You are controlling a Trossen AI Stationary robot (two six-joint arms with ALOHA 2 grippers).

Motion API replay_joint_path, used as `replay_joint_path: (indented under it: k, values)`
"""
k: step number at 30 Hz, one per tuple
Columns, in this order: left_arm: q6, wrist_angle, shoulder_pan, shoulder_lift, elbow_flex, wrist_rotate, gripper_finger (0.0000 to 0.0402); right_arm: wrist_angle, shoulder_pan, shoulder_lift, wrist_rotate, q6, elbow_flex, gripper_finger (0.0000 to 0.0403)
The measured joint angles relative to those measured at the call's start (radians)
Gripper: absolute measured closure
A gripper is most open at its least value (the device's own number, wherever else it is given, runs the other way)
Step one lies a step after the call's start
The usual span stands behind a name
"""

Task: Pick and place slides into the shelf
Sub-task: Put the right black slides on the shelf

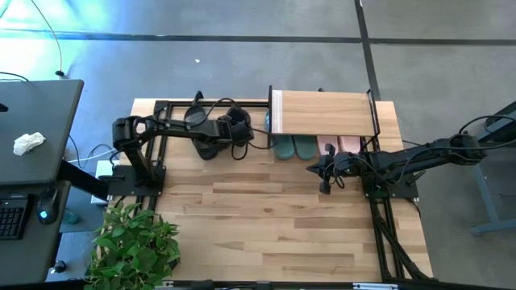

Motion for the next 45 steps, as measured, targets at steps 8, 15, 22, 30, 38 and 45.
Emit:
replay_joint_path:
  k: [8,15,22,30,38,45]
  values:
    - [-0.082,-0.035,-0.077,-0.048,0.105,-0.149,0.0400,0.001,0.000,0.000,0.017,0.001,0.000,0.0403]
    - [-0.130,-0.038,-0.147,-0.095,0.218,-0.265,0.0400,0.019,0.000,0.000,0.016,0.012,0.000,0.0403]
    - [-0.207,-0.011,-0.234,-0.101,0.362,-0.303,0.0401,0.184,0.000,0.000,0.016,0.125,0.000,0.0403]
    - [-0.149,0.270,-0.327,-0.093,0.399,-0.345,0.0401,0.484,0.025,0.003,0.163,0.209,0.000,0.0403]
    - [-0.144,0.335,-0.360,0.001,0.399,-0.388,0.0401,0.731,0.097,0.037,0.330,0.127,0.000,0.0386]
    - [-0.144,0.357,-0.367,0.072,0.397,-0.392,0.0401,0.811,0.055,0.088,0.331,0.077,0.000,0.0299]
